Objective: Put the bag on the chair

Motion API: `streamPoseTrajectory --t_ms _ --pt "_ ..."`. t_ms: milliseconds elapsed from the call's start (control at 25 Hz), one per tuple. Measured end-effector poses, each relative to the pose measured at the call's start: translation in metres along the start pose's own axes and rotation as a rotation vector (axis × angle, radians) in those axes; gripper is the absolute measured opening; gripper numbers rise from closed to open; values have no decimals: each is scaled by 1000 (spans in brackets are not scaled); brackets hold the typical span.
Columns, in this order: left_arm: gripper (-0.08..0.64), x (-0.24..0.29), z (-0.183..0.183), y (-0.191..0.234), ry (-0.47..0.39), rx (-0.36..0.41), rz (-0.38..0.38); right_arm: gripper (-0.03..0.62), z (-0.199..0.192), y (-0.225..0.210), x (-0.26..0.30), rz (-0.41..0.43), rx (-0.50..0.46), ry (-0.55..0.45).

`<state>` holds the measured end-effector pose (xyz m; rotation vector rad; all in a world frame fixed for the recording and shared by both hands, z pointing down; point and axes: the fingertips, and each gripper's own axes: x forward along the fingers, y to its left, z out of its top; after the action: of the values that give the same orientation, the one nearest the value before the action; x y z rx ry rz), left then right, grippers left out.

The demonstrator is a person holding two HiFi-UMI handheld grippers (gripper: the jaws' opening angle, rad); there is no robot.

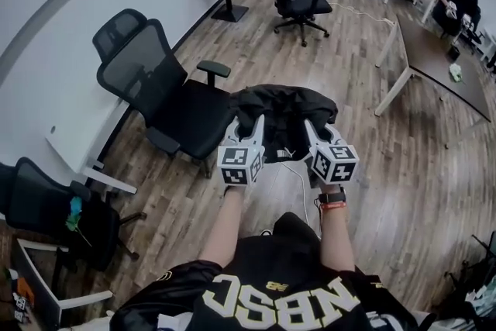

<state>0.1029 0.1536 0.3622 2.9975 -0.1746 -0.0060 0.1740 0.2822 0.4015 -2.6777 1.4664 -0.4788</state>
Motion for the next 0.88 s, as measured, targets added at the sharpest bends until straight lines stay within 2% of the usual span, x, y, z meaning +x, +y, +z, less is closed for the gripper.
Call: streamPoseTrajectory --t_ms 280,560,680,880 --pt "77 31 -3 92 -15 -19 173 61 14 24 109 164 -31 33" --pt "77 72 -1 206 -22 -43 419 78 25 71 262 399 -95 136" --pt "77 80 9 256 -41 -68 536 81 42 96 319 510 -136 171" --pt "77 86 24 329 -58 -85 710 77 59 134 402 672 -145 221"
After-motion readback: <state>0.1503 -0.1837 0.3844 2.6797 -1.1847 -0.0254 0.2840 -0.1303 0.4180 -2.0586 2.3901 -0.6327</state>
